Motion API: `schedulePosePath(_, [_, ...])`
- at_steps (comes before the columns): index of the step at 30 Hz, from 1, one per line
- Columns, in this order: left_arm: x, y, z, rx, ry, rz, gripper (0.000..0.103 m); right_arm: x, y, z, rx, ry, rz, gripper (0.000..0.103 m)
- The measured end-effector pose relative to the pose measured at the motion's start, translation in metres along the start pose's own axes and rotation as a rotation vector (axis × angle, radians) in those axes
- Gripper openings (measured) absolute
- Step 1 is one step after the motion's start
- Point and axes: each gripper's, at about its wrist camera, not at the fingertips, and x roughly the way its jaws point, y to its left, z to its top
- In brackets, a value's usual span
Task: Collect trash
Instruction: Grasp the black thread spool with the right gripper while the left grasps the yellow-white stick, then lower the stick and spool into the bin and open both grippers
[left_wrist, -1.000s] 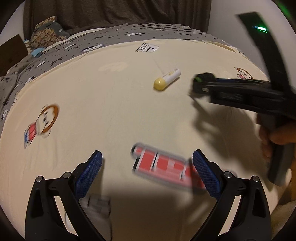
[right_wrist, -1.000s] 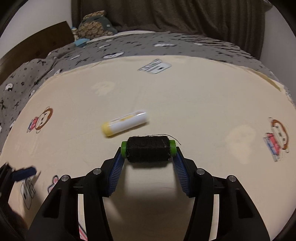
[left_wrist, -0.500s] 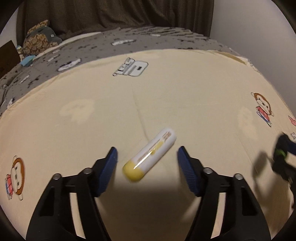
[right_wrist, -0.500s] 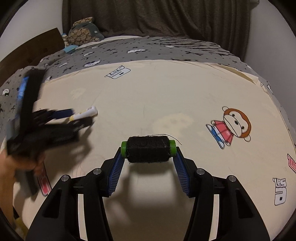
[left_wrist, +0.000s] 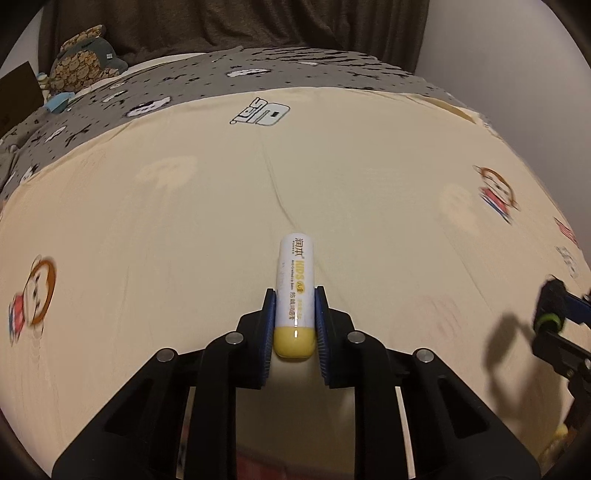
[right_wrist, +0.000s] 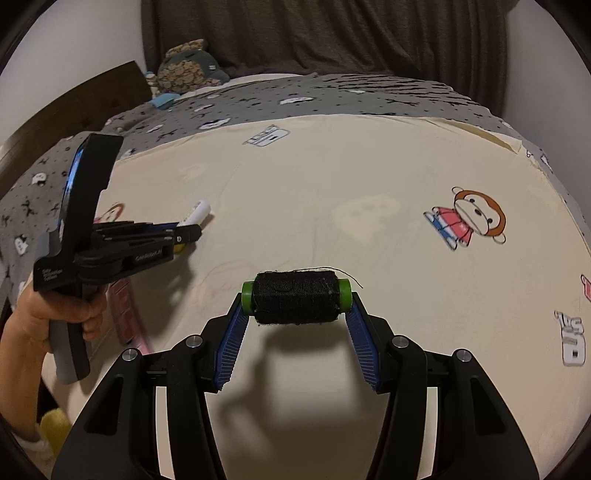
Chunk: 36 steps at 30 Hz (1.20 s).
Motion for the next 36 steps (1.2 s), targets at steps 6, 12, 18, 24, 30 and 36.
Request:
schedulePosePath(6, [-0.056, -0.021, -0.047, 0.036, -0.052, -0.008, 0.019, -0.032, 0.019, -0.03, -0.007, -0.033, 0.04, 0.055])
schedulePosePath(12, [-0.118, -0.051, -0.1, 0.063, -0.124, -0.046, 0.019, -0.072, 0.032, -0.07, -0.036, -0.066, 0.013, 0.055])
schedulePosePath(18, [-0.153, -0.078, -0.162, 0.084, -0.133, -0.088, 0.019, -0.11, 0.035, -0.117, -0.048, -0.09, -0.002, 0.055])
schedulePosePath(24, [-0.166, -0.091, -0.235, 0.082, -0.094, -0.162, 0.019, -0.13, 0.042, -0.172, -0.057, -0.081, -0.023, 0.055])
schedulePosePath(30, [-0.16, -0.1, -0.283, 0.08, -0.028, -0.186, 0.019, -0.126, 0.046, -0.221, 0.002, -0.012, -0.008, 0.055])
schedulePosePath(36, [-0.134, -0.104, -0.319, 0.068, 0.082, -0.211, 0.019, -0.097, 0.048, -0.254, 0.038, 0.096, -0.009, 0.055])
